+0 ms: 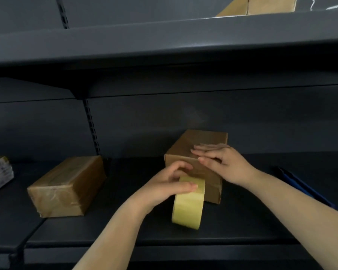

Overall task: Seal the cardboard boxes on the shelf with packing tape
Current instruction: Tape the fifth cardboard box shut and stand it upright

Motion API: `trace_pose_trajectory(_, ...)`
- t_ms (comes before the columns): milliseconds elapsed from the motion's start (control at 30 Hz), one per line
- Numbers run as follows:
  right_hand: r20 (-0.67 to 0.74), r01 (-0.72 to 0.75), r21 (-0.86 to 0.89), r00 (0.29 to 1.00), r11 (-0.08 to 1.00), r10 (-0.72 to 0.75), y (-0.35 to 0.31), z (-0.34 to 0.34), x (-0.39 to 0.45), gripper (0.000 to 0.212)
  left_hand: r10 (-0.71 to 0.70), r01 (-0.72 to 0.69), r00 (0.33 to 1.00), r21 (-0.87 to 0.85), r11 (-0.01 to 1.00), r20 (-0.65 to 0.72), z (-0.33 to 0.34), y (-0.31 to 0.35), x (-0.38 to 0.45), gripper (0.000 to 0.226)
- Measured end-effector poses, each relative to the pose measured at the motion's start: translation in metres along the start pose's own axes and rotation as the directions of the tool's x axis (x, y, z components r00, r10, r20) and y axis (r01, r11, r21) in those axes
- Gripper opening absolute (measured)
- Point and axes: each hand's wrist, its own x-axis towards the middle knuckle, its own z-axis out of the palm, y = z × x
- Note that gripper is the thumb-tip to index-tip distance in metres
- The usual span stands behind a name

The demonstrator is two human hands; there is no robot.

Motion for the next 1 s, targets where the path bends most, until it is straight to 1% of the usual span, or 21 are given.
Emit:
trace_pose_trajectory(67, 0.057, 0.011, 0.077, 0.998, 0.997, -0.015, 0.007, -0.005, 0.002, 0.034, -0.039, 0.039, 0.999, 0.010, 0.999, 0.032, 0.002, 0.002, 0.002, 0.042)
trace_pose_trajectory(133, 0.126, -0.013, 0.125, 0.992, 0.992, -0.003, 0.013, -0.012, 0.006, 0.034, -0.064, 0.063, 0.998, 0.008, 0.998, 0.028, 0.007, 0.003, 0.007, 0.042)
trace_pose_trajectory(200, 0.183, -0.049, 0.148, 0.983, 0.988, 0.021, 0.020, -0.018, 0.009, 0.036, -0.074, 0.073, 0.997, 0.025, 0.997, 0.026, 0.016, 0.002, 0.014, 0.053)
trace_pose_trajectory(233, 0.205, -0.061, 0.152, 0.978, 0.987, 0.029, 0.023, -0.021, 0.010, 0.036, -0.081, 0.081, 0.996, 0.028, 0.996, 0.020, 0.022, -0.001, 0.016, 0.055)
trace_pose_trajectory(333, 0.235, -0.068, 0.161, 0.972, 0.985, 0.029, 0.026, -0.025, 0.013, 0.035, -0.089, 0.090, 0.995, 0.013, 0.996, -0.044, 0.033, -0.003, 0.020, 0.047)
trace_pose_trajectory(400, 0.261, -0.093, 0.151, 0.964, 0.984, 0.051, 0.023, -0.028, 0.013, 0.035, -0.091, 0.093, 0.993, 0.023, 0.995, -0.070, 0.036, -0.003, 0.021, 0.048)
trace_pose_trajectory(500, 0.311, -0.145, 0.074, 0.943, 0.987, 0.115, 0.015, -0.032, 0.013, 0.037, -0.083, 0.085, 0.991, 0.011, 0.996, -0.100, 0.038, -0.001, 0.020, 0.054)
trace_pose_trajectory(533, 0.295, -0.161, 0.033, 0.945, 0.986, 0.144, 0.012, -0.034, 0.011, 0.039, -0.067, 0.066, 0.992, -0.007, 0.998, -0.109, 0.040, 0.000, 0.019, 0.056)
trace_pose_trajectory(567, 0.237, -0.171, -0.005, 0.957, 0.985, 0.167, 0.009, -0.037, 0.005, 0.041, -0.041, 0.039, 0.992, -0.018, 0.999, -0.121, 0.042, 0.000, 0.019, 0.059)
trace_pose_trajectory(600, 0.125, -0.182, -0.029, 0.975, 0.983, 0.184, 0.008, -0.041, -0.003, 0.044, -0.020, 0.019, 0.991, -0.011, 1.000, -0.136, 0.043, 0.000, 0.019, 0.061)
trace_pose_trajectory(633, -0.031, -0.217, -0.033, 0.976, 0.976, 0.216, 0.009, -0.048, -0.014, 0.046, -0.012, 0.012, 0.989, 0.001, 1.000, -0.148, 0.043, 0.001, 0.019, 0.063)
trace_pose_trajectory(667, -0.194, -0.296, -0.041, 0.939, 0.954, 0.283, 0.014, -0.055, -0.028, 0.049, -0.016, 0.016, 0.988, 0.003, 1.000, -0.154, 0.043, 0.001, 0.019, 0.065)
trace_pose_trajectory(700, -0.320, -0.431, -0.066, 0.863, 0.900, 0.390, 0.021, -0.064, -0.044, 0.052, -0.026, 0.026, 0.989, -0.001, 1.000, -0.147, 0.042, 0.001, 0.019, 0.065)
trace_pose_trajectory(733, -0.382, -0.606, -0.109, 0.757, 0.788, 0.530, 0.031, -0.072, -0.059, 0.054, -0.036, 0.037, 0.990, 0.001, 0.999, -0.133, 0.041, 0.000, 0.019, 0.062)
trace_pose_trajectory(767, -0.382, -0.761, -0.170, 0.637, 0.626, 0.670, 0.043, -0.079, -0.072, 0.056, -0.043, 0.045, 0.992, 0.012, 0.999, -0.120, 0.039, -0.001, 0.020, 0.056)
trace_pose_trajectory(800, -0.339, -0.849, -0.248, 0.527, 0.466, 0.779, 0.053, -0.081, -0.083, 0.057, -0.050, 0.052, 0.993, 0.021, 0.998, -0.112, 0.038, -0.002, 0.020, 0.049)
trace_pose_trajectory(833, -0.281, -0.876, -0.327, 0.448, 0.354, 0.849, 0.061, -0.080, -0.092, 0.056, -0.054, 0.057, 0.992, 0.021, 0.998, -0.111, 0.038, -0.003, 0.021, 0.044)
trace_pose_trajectory(867, -0.233, -0.873, -0.385, 0.405, 0.299, 0.884, 0.069, -0.078, -0.097, 0.052, -0.056, 0.059, 0.992, 0.020, 0.998, -0.115, 0.038, -0.004, 0.021, 0.042)
trace_pose_trajectory(900, -0.205, -0.865, -0.413, 0.393, 0.284, 0.897, 0.075, -0.076, -0.101, 0.047, -0.057, 0.060, 0.991, 0.022, 0.998, -0.120, 0.038, -0.004, 0.021, 0.041)
trace_pose_trajectory(967, -0.184, -0.872, -0.387, 0.392, 0.300, 0.901, 0.084, -0.077, -0.105, 0.039, -0.069, 0.071, 0.990, 0.012, 0.997, -0.119, 0.039, -0.004, 0.022, 0.040)
trace_pose_trajectory(1000, -0.164, -0.882, -0.354, 0.387, 0.312, 0.908, 0.086, -0.078, -0.106, 0.040, -0.073, 0.074, 0.991, 0.002, 0.997, -0.113, 0.039, -0.005, 0.022, 0.040)
